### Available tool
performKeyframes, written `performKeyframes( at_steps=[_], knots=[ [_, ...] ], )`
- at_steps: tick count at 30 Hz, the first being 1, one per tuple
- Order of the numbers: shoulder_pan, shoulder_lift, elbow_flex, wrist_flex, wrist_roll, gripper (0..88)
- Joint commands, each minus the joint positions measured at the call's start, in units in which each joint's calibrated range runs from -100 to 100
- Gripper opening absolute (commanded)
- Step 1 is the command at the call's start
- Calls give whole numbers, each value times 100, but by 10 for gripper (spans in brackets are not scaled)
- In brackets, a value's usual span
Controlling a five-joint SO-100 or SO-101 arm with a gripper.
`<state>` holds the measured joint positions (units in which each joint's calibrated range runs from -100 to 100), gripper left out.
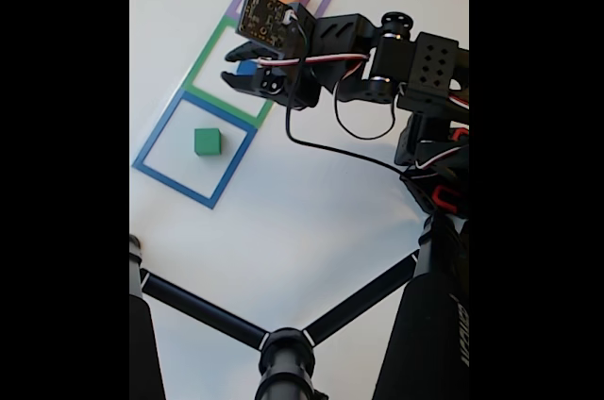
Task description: Tower of hanoi
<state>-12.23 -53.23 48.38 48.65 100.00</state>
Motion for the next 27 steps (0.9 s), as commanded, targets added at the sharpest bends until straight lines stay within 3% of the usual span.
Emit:
performKeyframes(
  at_steps=[1, 8, 17, 22, 27],
  knots=[
    [494, -357, -1875, 2261, 0, 2],
    [1779, -406, -3548, 4026, 0, 2],
    [2814, -583, -3566, 4171, 0, 2],
    [2958, -672, -2702, 3605, 0, 51],
    [3064, -834, -857, 1831, 0, 180]
  ],
)
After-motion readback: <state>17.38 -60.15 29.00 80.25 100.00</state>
